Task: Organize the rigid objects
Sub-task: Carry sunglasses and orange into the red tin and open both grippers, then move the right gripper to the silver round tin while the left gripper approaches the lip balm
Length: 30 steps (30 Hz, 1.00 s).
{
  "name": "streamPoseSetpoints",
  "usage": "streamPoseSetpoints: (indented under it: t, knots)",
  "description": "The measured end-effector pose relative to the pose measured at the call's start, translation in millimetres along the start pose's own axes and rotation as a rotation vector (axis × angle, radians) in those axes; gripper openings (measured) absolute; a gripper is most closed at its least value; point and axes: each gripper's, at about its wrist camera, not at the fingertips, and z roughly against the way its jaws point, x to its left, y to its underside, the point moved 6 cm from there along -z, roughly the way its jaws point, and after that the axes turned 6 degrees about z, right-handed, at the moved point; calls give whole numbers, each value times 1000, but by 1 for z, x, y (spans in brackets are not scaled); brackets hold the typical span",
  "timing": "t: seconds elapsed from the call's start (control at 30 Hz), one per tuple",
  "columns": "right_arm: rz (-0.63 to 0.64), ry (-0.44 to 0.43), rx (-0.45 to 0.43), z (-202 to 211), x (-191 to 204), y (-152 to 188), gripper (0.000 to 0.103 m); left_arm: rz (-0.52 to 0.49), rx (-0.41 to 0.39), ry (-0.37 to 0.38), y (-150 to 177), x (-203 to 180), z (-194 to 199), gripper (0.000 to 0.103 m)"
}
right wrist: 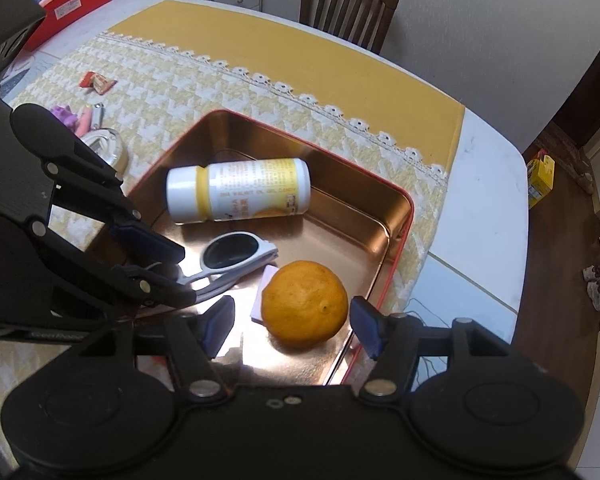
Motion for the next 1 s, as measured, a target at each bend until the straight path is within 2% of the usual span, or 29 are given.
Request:
streamPoseSetpoints:
  t: [0.23,0.5,0.57,0.6,0.63,0.8,0.93,1.0]
  knots:
    - [-27,3,-36,25,7,-3,75,17,-75,26,6,4,35,29]
    - [-55,-11,-95,53,32,-14,88,24,-178,41,15,25,85,30]
    - [-51,-10,-109,59,42,-19,90,22,-200,31,20,34,97,37]
    - [-51,-14,-115,61,46,-21,91,26,-211,32,23,38,102,57]
    - [-54,-18,-121,63,51,-24,92,34,-223,29,27,43,108,67]
    - [-56,-42,-151,69,83,-45,98,74,-246,35,47,79,131,69]
    - [-26,-73,-160,63,116,-67,102,101,-265,-13,68,113,146,72]
    - [-7,-87,-156,55,134,-78,102,123,-269,-35,77,131,152,78]
